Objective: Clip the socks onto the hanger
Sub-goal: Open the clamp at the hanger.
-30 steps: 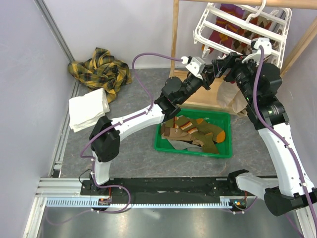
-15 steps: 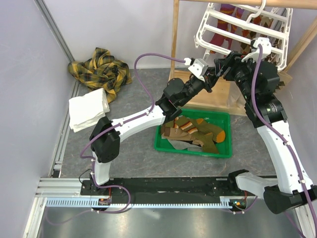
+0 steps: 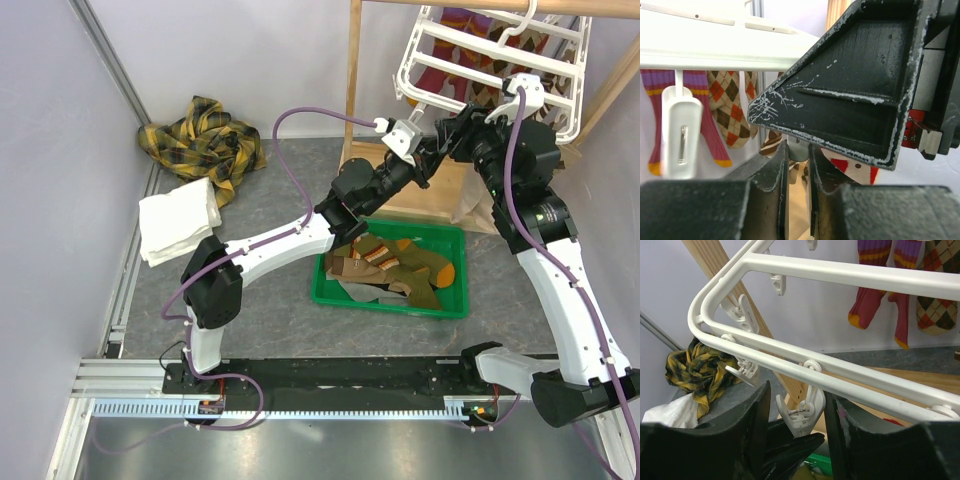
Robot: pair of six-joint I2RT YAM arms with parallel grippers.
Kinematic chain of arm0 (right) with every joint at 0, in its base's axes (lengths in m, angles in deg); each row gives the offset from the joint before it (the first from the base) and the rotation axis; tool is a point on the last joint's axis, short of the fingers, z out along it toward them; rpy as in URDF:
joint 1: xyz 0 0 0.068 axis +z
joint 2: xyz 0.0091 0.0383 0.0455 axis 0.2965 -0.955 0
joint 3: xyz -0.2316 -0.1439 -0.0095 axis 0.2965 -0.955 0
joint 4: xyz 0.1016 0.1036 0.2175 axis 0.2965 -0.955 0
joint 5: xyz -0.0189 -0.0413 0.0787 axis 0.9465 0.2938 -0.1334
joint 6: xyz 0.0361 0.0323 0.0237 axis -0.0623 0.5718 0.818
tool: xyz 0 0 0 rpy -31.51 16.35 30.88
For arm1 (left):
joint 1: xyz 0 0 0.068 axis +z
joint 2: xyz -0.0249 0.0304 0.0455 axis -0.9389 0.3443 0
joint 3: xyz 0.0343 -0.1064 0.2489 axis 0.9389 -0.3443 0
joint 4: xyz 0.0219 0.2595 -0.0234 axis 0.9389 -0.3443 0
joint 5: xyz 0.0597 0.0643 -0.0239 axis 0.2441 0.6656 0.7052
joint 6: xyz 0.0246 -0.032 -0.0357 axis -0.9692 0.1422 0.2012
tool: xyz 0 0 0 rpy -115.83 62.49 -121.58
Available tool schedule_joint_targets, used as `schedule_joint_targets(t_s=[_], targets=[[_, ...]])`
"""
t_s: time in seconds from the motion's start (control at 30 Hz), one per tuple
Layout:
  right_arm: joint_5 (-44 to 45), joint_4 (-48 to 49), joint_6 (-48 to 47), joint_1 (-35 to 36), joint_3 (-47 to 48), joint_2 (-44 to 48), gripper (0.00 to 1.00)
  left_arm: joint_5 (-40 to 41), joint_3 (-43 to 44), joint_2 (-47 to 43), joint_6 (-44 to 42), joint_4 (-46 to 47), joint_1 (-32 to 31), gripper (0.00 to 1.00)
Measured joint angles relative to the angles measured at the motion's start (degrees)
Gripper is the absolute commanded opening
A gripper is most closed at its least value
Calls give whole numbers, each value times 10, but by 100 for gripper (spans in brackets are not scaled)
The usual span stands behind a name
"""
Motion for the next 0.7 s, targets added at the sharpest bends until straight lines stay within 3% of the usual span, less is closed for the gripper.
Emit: schedule_joint_targets(t_s=[0.23, 0.3, 0.33, 0.37, 0.4, 0.47, 0.5, 0.7], targets=[[9, 0, -4, -2, 2, 0, 21, 0, 0, 0, 0, -1, -1, 2], [12, 0, -5, -3, 2, 0, 13, 0, 0, 0, 1, -1, -1, 8], [11, 0, -6, -4, 2, 0, 4, -1, 0, 0, 1, -2, -1, 19], [11, 0, -5, -4, 2, 0, 1, -1, 0, 0, 3, -2, -1, 25], [12, 0, -5, -4, 2, 0, 0, 0, 0, -1, 4, -2, -2, 37], [12, 1, -4, -4, 1, 1, 0, 0, -2, -3, 5, -4, -2, 48], [14, 10, -5, -4, 1, 2, 0, -2, -7, -8, 9, -12, -2, 59], [14, 35, -5, -8, 0, 13, 0, 3, -63, -43, 27, -61, -21, 93]])
